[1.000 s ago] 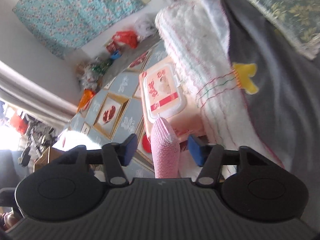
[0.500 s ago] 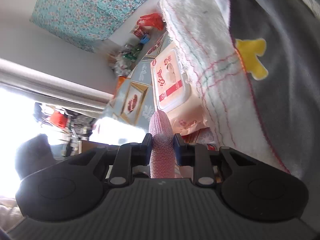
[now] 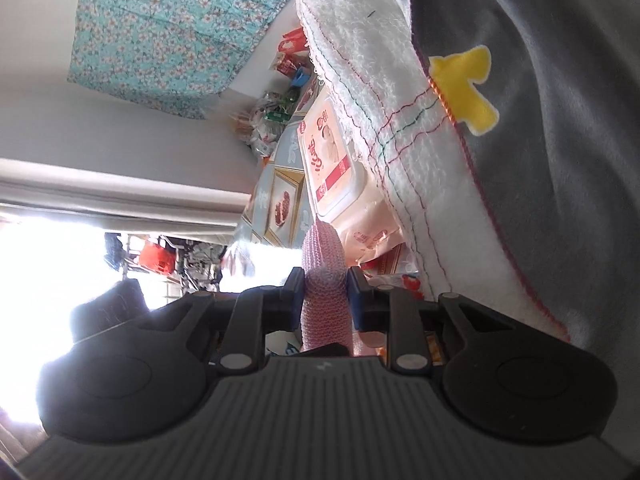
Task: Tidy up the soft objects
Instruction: 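Carry the pink sponge with the right tool over the cardboard box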
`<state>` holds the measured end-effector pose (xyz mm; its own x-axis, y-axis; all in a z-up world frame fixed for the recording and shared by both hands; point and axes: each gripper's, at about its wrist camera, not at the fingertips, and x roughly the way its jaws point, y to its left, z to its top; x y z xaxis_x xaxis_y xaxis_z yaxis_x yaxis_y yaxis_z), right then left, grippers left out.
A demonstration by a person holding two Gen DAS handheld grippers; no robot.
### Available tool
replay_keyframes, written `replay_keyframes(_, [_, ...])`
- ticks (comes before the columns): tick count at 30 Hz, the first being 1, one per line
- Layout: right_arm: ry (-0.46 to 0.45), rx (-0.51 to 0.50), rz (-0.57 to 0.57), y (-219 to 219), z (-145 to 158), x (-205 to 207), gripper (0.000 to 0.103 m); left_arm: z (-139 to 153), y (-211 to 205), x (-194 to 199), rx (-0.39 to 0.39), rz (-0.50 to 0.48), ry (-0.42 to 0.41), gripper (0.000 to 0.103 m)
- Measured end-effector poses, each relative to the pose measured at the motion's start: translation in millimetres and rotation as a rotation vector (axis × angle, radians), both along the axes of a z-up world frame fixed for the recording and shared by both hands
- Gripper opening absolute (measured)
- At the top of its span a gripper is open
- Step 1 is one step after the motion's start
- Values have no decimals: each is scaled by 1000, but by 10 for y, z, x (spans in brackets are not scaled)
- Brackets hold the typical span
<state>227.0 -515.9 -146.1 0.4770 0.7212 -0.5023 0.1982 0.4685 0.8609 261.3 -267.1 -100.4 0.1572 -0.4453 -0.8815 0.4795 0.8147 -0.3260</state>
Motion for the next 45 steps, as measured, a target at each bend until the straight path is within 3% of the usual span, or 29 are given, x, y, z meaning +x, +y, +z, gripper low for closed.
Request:
replay_keyframes(2, [-7,8,-13,-8,24,-38,22,8,19,-17,-1,10,-2,83])
replay_keyframes(12, [-75,31,-63,201,491,-268,22,474,293,-216,-59,32,-74,83])
replay_keyframes(21, [-160,73,-36,954,1081,-387,22,1117,1072,-476,-69,94,-141,83])
replay_keyframes(27, [-197,135,46,1786,1369,-323,22,1492,1903,-688,-40,205,-182,83])
replay_keyframes(33, [-191,219,204,2934,1445,-192,22,1672,2974,-1017,16,394,-191,83])
replay_keyframes(37, [-139,237,339,3787,1381,-134,22,1615,3634,-1252,69,537,-163,83])
replay_keyframes(42, [-25,211,483,4699,1086,-67,22,1327,4283,-1445,124,707,-84,83])
replay_keyframes(45, [41,189,545,5148,875,-35,21,1170,4525,-1533,181,761,-65,83])
